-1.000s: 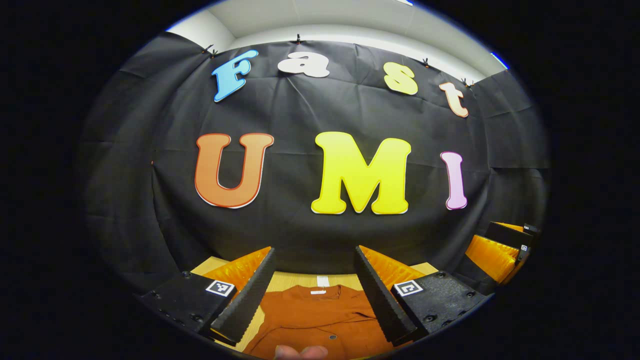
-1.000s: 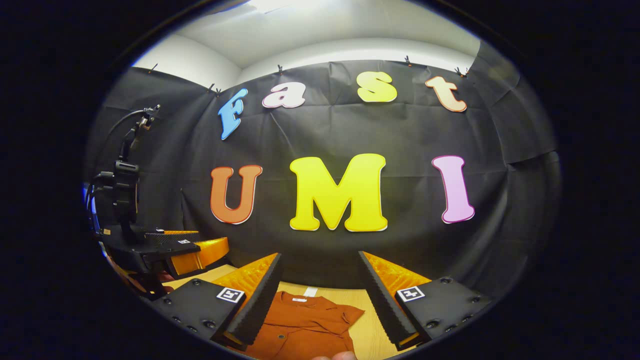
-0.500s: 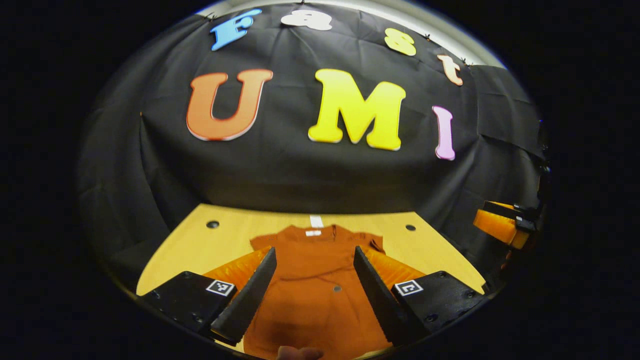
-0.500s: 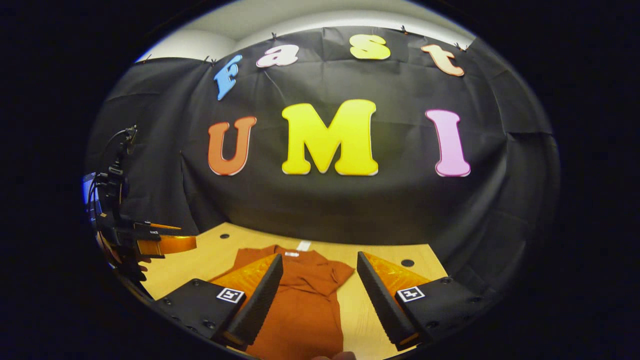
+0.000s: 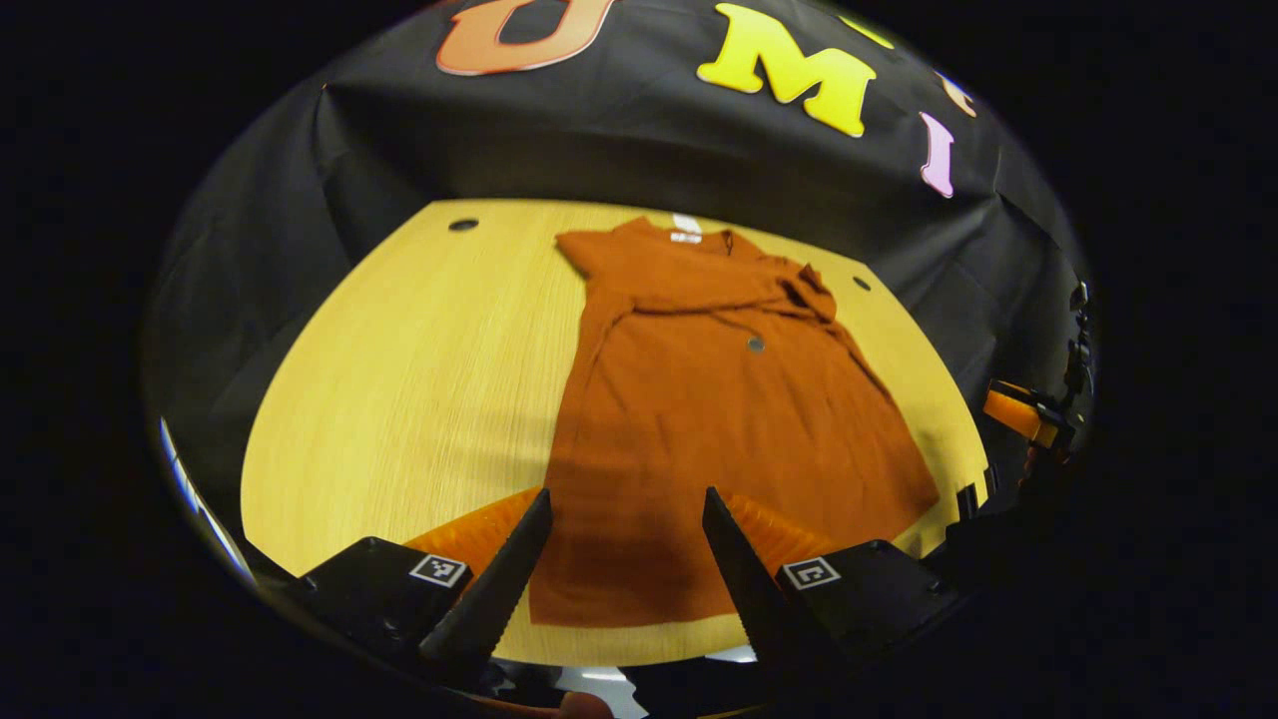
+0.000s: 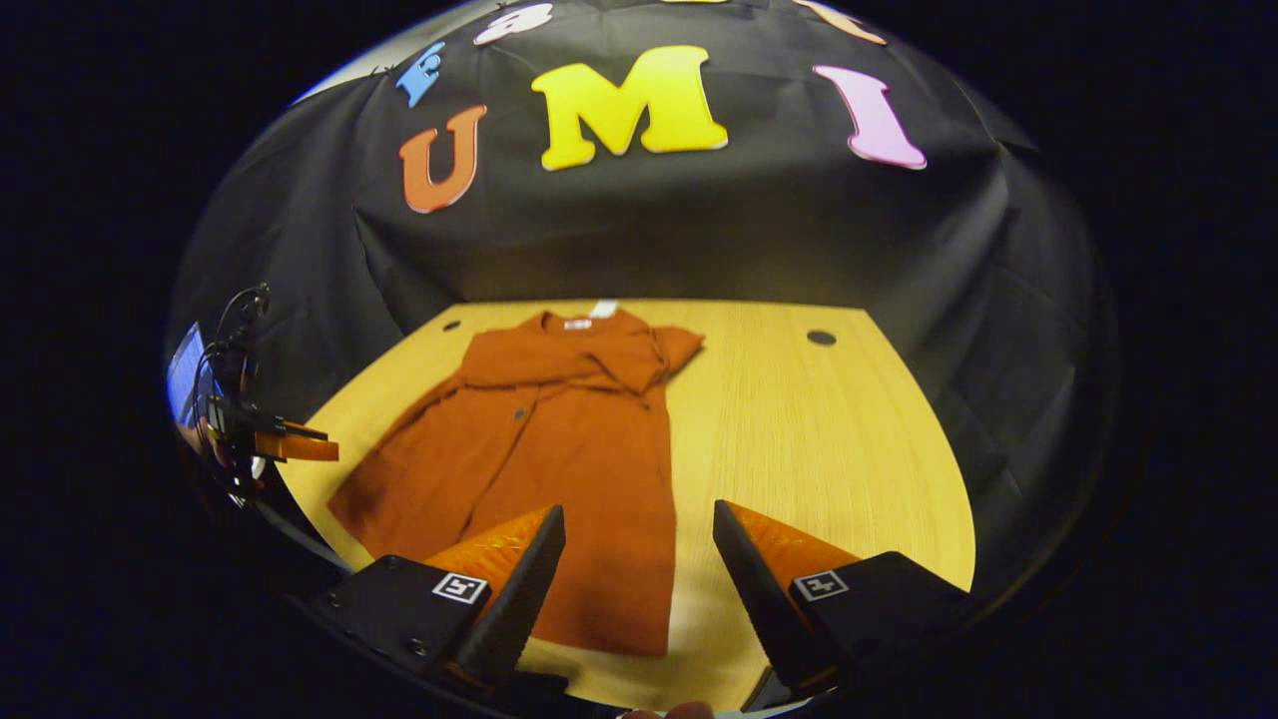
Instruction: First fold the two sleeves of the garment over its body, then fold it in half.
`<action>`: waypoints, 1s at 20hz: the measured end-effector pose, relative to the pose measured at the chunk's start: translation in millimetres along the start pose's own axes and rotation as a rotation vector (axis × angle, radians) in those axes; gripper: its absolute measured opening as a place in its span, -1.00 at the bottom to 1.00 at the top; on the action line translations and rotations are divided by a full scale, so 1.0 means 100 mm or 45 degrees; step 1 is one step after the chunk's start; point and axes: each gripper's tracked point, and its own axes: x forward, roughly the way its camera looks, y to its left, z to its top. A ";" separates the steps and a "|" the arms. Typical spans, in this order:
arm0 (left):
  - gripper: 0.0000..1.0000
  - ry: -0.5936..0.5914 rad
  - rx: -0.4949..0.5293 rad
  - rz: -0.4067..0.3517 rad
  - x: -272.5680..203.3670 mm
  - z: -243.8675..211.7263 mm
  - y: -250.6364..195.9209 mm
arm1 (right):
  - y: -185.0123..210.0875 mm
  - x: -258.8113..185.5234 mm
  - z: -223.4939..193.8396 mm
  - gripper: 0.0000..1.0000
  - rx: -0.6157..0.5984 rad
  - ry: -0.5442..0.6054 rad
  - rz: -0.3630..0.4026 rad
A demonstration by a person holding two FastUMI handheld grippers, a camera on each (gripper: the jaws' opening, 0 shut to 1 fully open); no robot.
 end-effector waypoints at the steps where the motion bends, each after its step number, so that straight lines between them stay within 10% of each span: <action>1: 1.00 0.030 -0.034 0.007 0.05 -0.15 0.10 | -0.04 0.04 -0.19 0.90 -0.007 0.054 -0.016; 14: 0.90 0.118 -0.186 -0.092 0.14 -0.60 -0.08 | 0.07 0.25 -1.04 0.92 -0.013 0.357 -0.117; 18: 0.77 0.133 -0.175 -0.118 0.22 -0.66 -0.24 | 0.20 0.27 -1.07 0.15 0.013 0.391 -0.111; 20: -0.13 0.136 -0.166 -0.086 0.24 -0.67 -0.25 | 0.21 0.29 -1.06 -0.19 0.013 0.409 -0.114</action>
